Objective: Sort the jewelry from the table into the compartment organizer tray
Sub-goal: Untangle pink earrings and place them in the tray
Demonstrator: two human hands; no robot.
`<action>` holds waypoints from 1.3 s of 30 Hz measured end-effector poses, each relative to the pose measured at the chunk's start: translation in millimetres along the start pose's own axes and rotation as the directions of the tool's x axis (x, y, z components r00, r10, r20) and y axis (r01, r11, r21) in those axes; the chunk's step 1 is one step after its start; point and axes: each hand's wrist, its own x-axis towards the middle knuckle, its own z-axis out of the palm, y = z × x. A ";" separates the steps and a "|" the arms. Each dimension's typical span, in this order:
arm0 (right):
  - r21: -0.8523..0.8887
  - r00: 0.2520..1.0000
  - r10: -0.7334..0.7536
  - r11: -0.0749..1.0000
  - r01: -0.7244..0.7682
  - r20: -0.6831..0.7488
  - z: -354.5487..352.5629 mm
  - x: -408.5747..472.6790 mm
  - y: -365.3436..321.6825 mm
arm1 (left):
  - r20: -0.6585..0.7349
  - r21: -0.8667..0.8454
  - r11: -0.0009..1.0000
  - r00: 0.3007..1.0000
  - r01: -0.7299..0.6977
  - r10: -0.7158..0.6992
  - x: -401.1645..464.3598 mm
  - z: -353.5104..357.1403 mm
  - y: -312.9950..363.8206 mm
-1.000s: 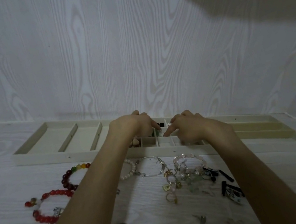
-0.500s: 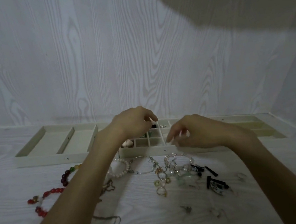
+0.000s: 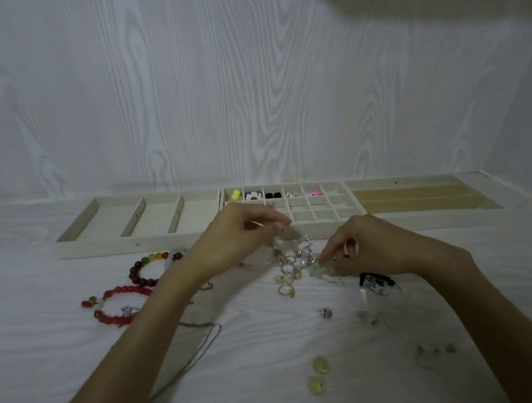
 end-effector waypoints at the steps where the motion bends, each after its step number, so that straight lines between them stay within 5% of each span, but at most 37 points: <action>1: 0.014 1.000 -0.005 1.000 0.005 0.001 2.3 0.4 0.3 | 0.007 -0.065 0.998 1.000 0.024 -0.024 -1.7 -3.3 -2.0; 6: 0.089 0.997 -0.029 0.995 0.036 -0.075 2.6 1.3 -0.7 | 0.037 -0.168 0.982 0.996 0.089 -0.084 -4.2 -5.0 -9.4; 14: 0.477 0.979 -0.002 0.873 0.102 -0.205 -4.3 -4.4 -18.0 | 0.240 -0.201 0.973 0.969 0.116 -0.066 -5.4 11.9 1.6; 28: 0.336 0.910 -0.018 0.926 0.171 -0.415 -46.3 49.8 -34.5 | 0.158 -0.043 0.987 0.977 0.153 -0.144 54.4 -39.0 15.3; 39: 0.275 0.962 0.130 0.959 -0.061 -0.241 -43.8 111.2 -12.2 | 0.104 0.089 0.976 0.972 0.201 -0.210 113.2 -30.8 -35.5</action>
